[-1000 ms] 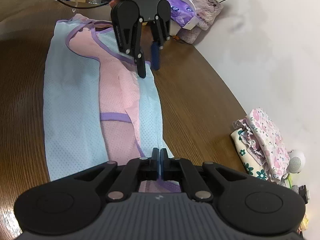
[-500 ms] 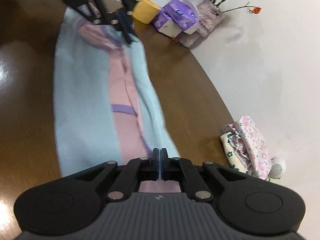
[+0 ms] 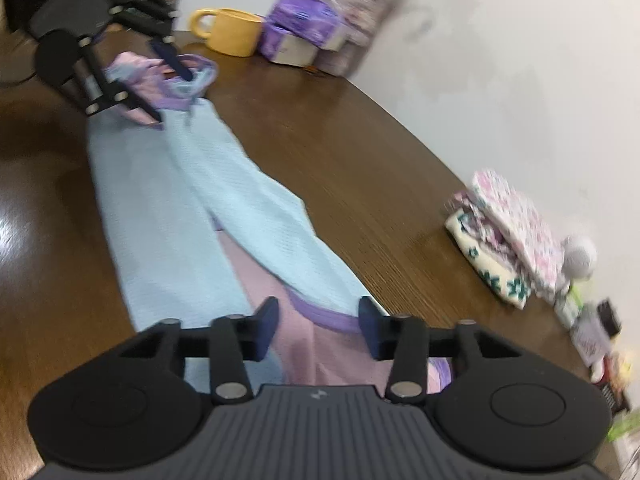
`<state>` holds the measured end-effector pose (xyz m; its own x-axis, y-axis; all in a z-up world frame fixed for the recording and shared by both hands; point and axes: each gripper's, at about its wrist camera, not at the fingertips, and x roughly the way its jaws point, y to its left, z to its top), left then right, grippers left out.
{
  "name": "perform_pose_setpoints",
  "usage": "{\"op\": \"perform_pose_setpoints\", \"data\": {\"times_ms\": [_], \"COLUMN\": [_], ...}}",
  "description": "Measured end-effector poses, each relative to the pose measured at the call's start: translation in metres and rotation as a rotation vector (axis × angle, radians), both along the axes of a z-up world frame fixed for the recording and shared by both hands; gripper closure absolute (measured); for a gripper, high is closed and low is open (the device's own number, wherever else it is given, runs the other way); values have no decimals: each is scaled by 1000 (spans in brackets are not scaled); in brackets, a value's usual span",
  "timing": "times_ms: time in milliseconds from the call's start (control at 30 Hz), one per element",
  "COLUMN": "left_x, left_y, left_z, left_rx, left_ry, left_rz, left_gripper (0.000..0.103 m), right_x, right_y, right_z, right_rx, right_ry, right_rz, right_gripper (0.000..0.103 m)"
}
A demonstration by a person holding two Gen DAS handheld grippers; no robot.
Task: Fold clothes
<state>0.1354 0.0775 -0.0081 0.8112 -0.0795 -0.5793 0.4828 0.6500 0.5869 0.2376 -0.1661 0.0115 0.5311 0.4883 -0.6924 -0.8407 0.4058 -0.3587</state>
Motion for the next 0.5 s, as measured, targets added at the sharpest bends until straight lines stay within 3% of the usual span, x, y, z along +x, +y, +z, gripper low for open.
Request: {"op": "perform_pose_setpoints", "data": {"times_ms": [67, 200, 300, 367, 500], "left_x": [-1, 3, 8, 17, 41], "left_y": [6, 21, 31, 37, 41], "left_z": [6, 27, 40, 45, 37], "left_rx": [-54, -209, -299, -355, -384], "left_ry": [20, 67, 69, 75, 82], "left_rz": [20, 81, 146, 218, 313], "left_gripper": [58, 56, 53, 53, 55], "right_x": [23, 68, 91, 102, 111], "right_y": [-6, -35, -56, -64, -65], "right_z": [3, 12, 10, 4, -9], "right_rx": [59, 274, 412, 468, 489], "right_ry": [112, 335, 474, 529, 555], "right_rz": [-114, -361, -513, -600, -681], "right_gripper": [59, 58, 53, 45, 47]}}
